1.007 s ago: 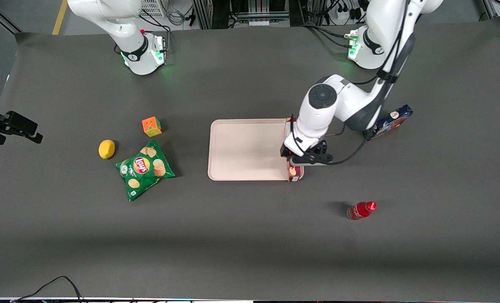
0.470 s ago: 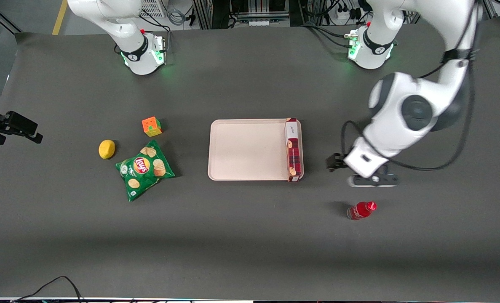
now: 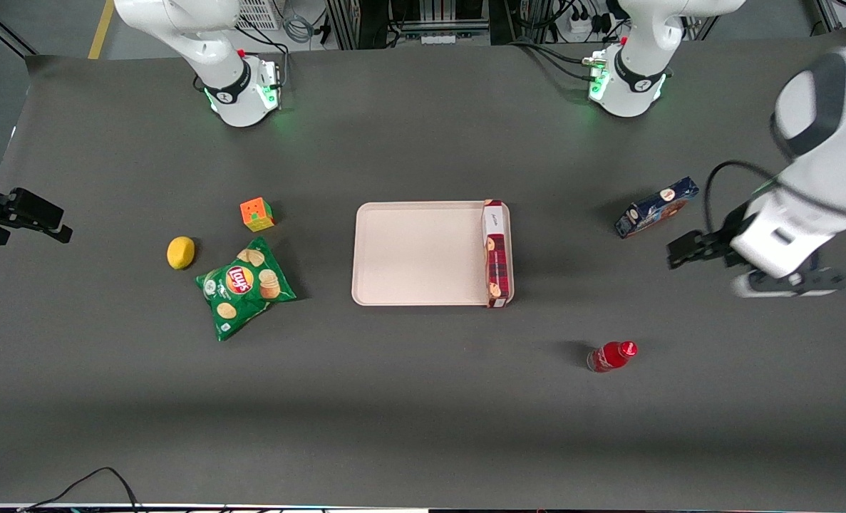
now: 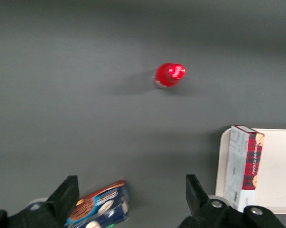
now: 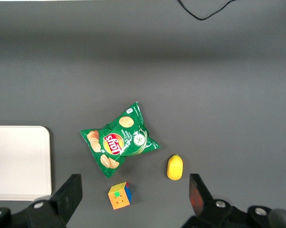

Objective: Place red cookie box on tray

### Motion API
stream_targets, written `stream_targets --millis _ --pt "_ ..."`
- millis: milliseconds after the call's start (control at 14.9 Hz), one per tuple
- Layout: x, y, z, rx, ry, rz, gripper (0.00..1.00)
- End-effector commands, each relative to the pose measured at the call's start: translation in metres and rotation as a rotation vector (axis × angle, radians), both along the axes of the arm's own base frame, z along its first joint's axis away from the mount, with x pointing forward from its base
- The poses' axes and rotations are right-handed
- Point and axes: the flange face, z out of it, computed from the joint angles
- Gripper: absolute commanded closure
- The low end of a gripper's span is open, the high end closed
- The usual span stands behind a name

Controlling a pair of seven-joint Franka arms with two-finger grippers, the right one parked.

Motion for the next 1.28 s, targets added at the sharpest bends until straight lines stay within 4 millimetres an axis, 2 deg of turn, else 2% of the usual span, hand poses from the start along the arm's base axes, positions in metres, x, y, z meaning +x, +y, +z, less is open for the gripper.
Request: stream_targets --millis 0,134,268,537,1208 --pt "-0.03 0.036 0.05 0.067 -0.033 0.007 0.0" --pt "-0.038 0.065 0.065 0.086 -0.054 -0.041 0.0" --pt "-0.044 0.079 0.075 0.088 -0.061 -0.041 0.0" --pt "-0.058 0.077 0.096 0.151 -0.083 -0.061 0.0" --pt "-0.063 0.054 0.088 0.145 -0.036 -0.119 0.0"
